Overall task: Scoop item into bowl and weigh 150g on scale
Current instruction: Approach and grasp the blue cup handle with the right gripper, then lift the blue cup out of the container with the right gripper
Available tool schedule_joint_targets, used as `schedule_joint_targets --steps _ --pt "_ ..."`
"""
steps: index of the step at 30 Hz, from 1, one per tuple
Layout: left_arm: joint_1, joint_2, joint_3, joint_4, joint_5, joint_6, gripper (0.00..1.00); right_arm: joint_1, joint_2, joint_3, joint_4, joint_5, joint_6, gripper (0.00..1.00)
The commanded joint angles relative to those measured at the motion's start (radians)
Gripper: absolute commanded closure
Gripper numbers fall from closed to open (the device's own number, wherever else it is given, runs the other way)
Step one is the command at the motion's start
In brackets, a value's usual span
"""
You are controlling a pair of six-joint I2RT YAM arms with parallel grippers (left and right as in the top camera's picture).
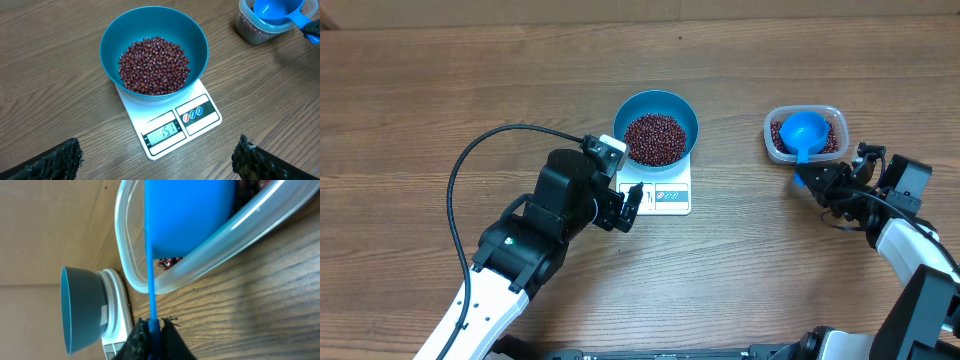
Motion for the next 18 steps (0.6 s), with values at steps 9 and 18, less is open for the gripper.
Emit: schedule_joint_targets --steps 9,18 --pt "0.0 0.006 -0.009 0.002 0.0 -0.009 0.0 0.004 -0.006 -0.009 0.069 -0.079 0.005 0.96" --pt "0.0 0.006 -0.009 0.002 0.0 -0.009 0.01 0.004 -0.006 -0.008 0.118 -0.17 0.028 0.96"
